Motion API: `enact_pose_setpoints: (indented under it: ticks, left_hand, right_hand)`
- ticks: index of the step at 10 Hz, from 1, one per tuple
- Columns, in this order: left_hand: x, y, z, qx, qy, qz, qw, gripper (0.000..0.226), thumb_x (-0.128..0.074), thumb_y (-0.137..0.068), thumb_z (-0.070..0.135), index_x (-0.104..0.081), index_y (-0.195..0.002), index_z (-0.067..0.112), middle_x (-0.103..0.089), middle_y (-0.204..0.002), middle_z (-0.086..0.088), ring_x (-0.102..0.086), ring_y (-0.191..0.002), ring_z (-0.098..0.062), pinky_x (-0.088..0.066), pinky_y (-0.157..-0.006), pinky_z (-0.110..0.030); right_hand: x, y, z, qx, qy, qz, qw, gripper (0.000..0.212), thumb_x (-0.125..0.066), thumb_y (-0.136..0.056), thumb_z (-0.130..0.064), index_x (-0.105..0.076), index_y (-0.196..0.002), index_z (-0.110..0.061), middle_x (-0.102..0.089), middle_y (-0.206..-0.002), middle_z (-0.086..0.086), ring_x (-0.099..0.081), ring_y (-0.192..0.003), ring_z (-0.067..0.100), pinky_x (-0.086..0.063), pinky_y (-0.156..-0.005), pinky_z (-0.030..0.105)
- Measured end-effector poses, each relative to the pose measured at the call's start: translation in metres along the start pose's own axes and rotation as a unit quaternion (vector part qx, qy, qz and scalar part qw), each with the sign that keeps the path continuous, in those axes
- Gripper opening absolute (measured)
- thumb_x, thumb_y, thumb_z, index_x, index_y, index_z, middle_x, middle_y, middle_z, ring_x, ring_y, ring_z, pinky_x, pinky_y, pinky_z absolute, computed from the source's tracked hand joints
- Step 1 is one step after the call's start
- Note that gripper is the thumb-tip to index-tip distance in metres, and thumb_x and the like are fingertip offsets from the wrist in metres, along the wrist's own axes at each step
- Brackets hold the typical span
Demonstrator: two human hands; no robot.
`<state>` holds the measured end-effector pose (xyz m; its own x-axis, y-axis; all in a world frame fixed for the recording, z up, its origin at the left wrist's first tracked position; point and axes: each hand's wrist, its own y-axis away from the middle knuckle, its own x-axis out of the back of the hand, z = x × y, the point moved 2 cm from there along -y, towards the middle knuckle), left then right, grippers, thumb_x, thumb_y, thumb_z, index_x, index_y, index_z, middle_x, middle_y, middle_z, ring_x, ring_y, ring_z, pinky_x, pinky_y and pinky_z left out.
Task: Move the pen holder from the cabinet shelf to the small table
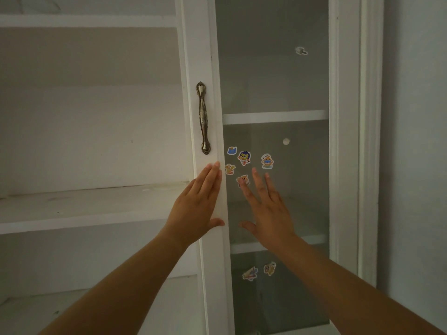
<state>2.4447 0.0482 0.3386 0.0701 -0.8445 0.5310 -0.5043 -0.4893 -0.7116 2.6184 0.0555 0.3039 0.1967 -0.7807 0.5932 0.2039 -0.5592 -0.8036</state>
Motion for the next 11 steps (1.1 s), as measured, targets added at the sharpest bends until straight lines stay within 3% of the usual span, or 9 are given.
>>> enact_pose_setpoints:
  ticks: [3,5,7,8,9,10,11]
  left_hand:
    - [-0.008,0.009,0.01,0.04,0.056,0.026,0.997,0.119,-0.081,-0.047,0.051,-0.024,-0.137,-0.002,-0.037,-0.143,-0.019,-0.035,-0.13,-0.035,-0.031,-0.09,-0.039]
    - [-0.012,0.008,0.007,0.048,0.067,0.015,0.997,0.118,-0.079,-0.05,0.051,-0.02,-0.139,0.0,-0.033,-0.146,-0.017,-0.024,-0.132,-0.031,-0.037,-0.088,-0.04]
    - [-0.009,0.009,0.008,0.044,0.038,0.009,0.998,0.115,-0.077,-0.051,0.053,-0.023,-0.137,-0.001,-0.036,-0.144,-0.02,-0.035,-0.13,-0.037,-0.033,-0.089,-0.042]
    - [-0.007,0.01,0.009,0.035,0.012,0.001,0.999,0.114,-0.075,-0.056,0.053,-0.02,-0.139,-0.002,-0.031,-0.146,-0.021,-0.032,-0.132,-0.037,-0.029,-0.097,-0.048]
    - [-0.003,0.011,0.009,0.045,0.0,-0.009,0.999,0.109,-0.068,-0.063,0.057,-0.017,-0.14,0.001,-0.026,-0.149,-0.018,-0.026,-0.135,-0.035,-0.027,-0.098,-0.053]
    - [0.003,0.01,0.006,0.043,-0.012,-0.009,0.999,0.095,-0.054,-0.073,0.063,-0.023,-0.14,0.003,-0.026,-0.149,-0.016,-0.029,-0.134,-0.033,-0.024,-0.098,-0.056]
    - [0.014,0.011,0.005,0.057,0.004,-0.006,0.998,0.078,-0.024,-0.084,0.064,-0.028,-0.14,0.01,-0.03,-0.148,-0.014,-0.03,-0.134,-0.034,-0.024,-0.1,-0.059]
  right_hand:
    - [-0.011,0.007,0.003,0.004,0.017,0.02,1.0,0.108,-0.078,-0.059,-0.049,-0.019,-0.145,-0.019,-0.021,-0.152,0.015,-0.022,-0.137,0.039,-0.037,-0.1,0.048]
    - [-0.014,0.005,0.003,0.009,0.014,0.028,0.999,0.109,-0.077,-0.058,-0.05,-0.02,-0.144,-0.019,-0.023,-0.151,0.017,-0.024,-0.136,0.04,-0.042,-0.098,0.052]
    - [-0.011,0.006,0.003,0.006,0.022,0.022,1.0,0.11,-0.08,-0.056,-0.05,-0.022,-0.144,-0.019,-0.025,-0.151,0.016,-0.026,-0.135,0.04,-0.037,-0.099,0.048]
    - [-0.006,0.008,0.005,0.015,0.0,0.0,1.0,0.103,-0.077,-0.065,-0.043,-0.017,-0.145,-0.021,-0.014,-0.154,0.013,-0.017,-0.139,0.039,-0.035,-0.102,0.049]
    - [0.008,0.009,0.008,0.034,-0.022,-0.036,0.999,0.09,-0.064,-0.08,-0.042,-0.005,-0.146,-0.026,0.004,-0.156,0.007,-0.003,-0.142,0.033,-0.025,-0.109,0.046]
    - [0.024,0.009,0.011,0.032,-0.057,-0.065,0.996,0.08,-0.054,-0.087,-0.045,-0.001,-0.146,-0.029,0.01,-0.156,0.003,0.0,-0.143,0.029,-0.018,-0.112,0.043]
    - [0.041,0.009,0.013,0.02,-0.078,-0.082,0.993,0.075,-0.05,-0.088,-0.048,-0.005,-0.146,-0.03,0.004,-0.157,0.004,-0.006,-0.142,0.028,-0.018,-0.112,0.043]
